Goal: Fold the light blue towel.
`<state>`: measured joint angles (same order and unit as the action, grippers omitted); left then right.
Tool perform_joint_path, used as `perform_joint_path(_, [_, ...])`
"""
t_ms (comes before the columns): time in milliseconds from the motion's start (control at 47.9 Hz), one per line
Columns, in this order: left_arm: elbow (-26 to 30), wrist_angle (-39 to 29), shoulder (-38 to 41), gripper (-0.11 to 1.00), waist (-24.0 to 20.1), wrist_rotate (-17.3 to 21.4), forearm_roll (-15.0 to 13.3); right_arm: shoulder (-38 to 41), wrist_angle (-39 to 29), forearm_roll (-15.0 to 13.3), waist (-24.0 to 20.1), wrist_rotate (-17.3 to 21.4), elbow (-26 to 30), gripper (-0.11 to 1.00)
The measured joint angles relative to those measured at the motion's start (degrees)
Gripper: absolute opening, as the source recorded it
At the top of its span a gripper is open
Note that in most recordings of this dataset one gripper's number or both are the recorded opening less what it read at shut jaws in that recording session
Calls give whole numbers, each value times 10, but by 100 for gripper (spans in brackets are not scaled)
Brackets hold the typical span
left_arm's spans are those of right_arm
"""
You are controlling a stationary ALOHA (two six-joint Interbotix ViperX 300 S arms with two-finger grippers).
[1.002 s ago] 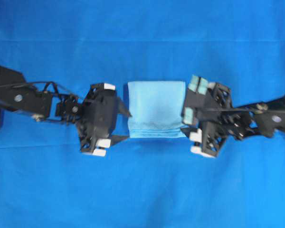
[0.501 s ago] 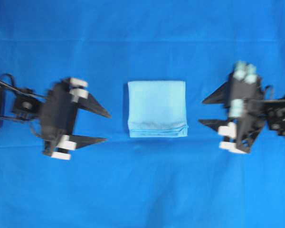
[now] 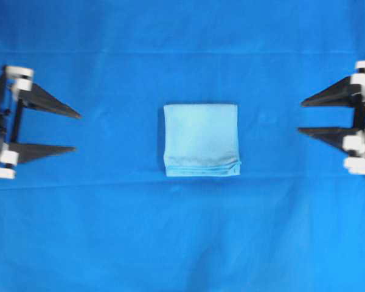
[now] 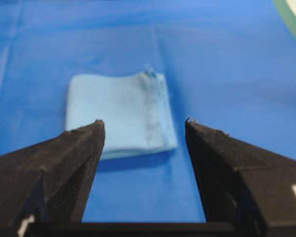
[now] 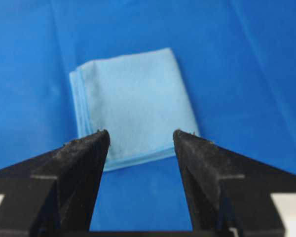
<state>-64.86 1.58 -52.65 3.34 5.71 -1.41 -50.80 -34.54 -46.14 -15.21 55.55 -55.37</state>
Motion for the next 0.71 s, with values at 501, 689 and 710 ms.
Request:
perform_joint_path(501, [-130, -24, -163, 62, -63, -21, 0, -153, 51, -9, 63, 27, -150, 59])
perform_joint_path(689, [-134, -22, -163, 62, -71, -20, 0, -159, 69, -9, 78, 33, -170, 59])
perform_joint_path(710, [-134, -22, -163, 62, -72, -20, 0, -160, 70, -10, 78, 34, -170, 59])
